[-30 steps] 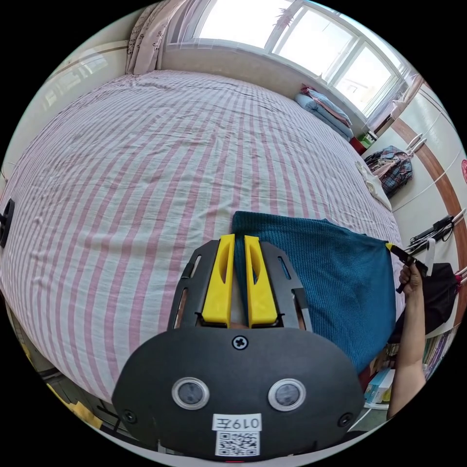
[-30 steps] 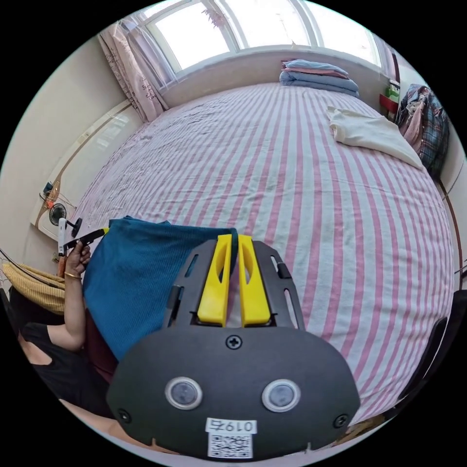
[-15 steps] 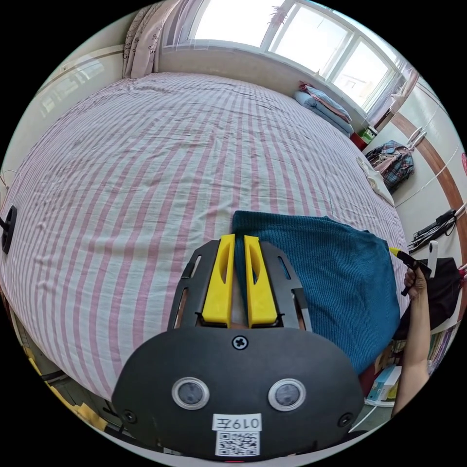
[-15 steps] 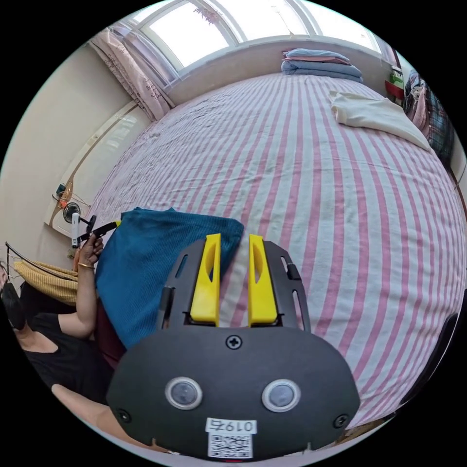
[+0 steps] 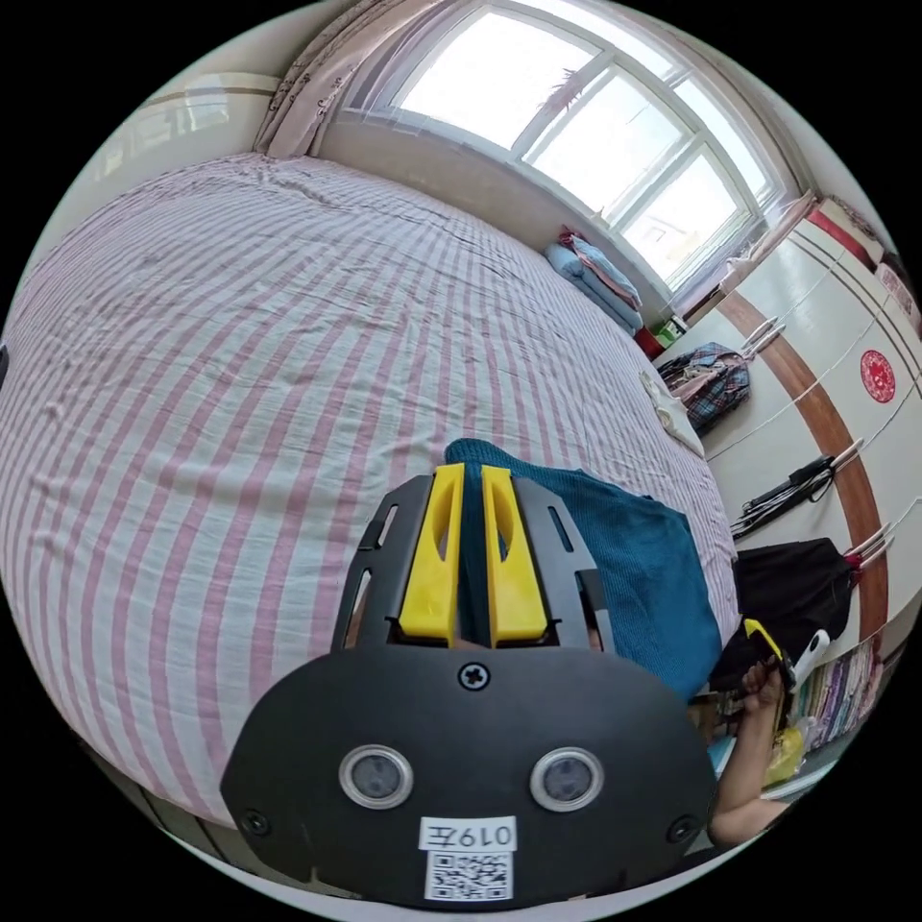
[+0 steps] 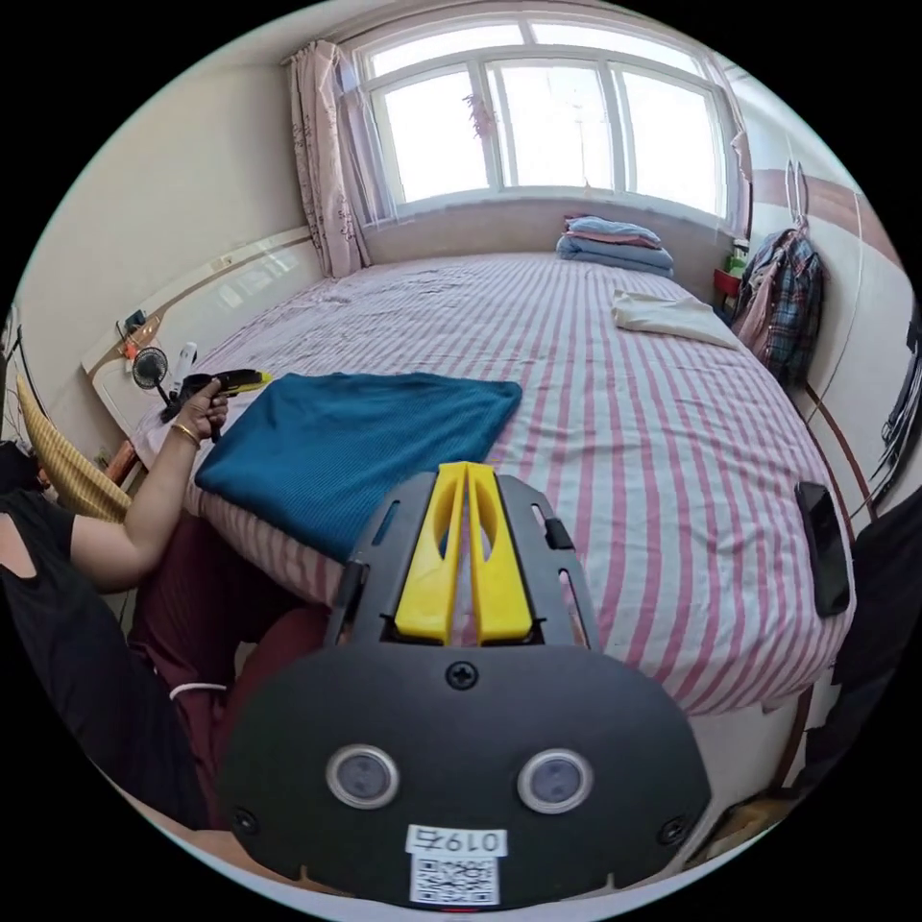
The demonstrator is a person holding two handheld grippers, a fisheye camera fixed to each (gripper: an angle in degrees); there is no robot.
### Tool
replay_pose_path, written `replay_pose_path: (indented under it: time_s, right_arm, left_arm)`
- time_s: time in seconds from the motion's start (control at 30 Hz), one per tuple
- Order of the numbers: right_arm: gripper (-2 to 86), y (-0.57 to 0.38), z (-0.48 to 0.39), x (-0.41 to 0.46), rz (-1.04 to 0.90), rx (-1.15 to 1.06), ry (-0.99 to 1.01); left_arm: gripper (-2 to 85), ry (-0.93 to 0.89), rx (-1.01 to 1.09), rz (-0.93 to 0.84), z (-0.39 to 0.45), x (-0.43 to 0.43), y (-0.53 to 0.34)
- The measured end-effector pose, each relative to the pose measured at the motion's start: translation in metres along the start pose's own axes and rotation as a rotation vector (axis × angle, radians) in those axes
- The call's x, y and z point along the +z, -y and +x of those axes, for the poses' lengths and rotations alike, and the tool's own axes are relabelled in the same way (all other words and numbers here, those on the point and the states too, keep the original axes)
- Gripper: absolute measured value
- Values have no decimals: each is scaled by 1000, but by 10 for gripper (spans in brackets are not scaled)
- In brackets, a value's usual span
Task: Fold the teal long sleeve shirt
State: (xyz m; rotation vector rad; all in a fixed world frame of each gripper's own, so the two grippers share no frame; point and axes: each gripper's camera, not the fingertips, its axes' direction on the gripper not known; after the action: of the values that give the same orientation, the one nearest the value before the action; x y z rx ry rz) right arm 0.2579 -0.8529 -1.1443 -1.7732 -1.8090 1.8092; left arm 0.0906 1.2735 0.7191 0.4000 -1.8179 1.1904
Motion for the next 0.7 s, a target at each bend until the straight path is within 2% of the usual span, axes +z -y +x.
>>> replay_pose_path:
  time_s: [0.27,0.33,0.43,0.6,0.7]
  right_arm:
    - [16,-85,-21,-36,64,96,74]
    - [66,-94,-17,-37,37,111,55]
    - [82,-104,-4,-27,-9,135,135]
    - [85,-125,17,-8,-74,163,173]
    - [86,-143,32,-8,-40,200,250]
  left_arm:
    - [16,-110,-71,-147,-43,2,-36]
    - [17,-166,-65,-160,-51,-5,-41]
    - [18,-259,-21,-106,-58,-35,-50]
    - [23,-286,15,-55,-75,-90,-77]
    - [32,-342,137,-42,-69,-126,-118]
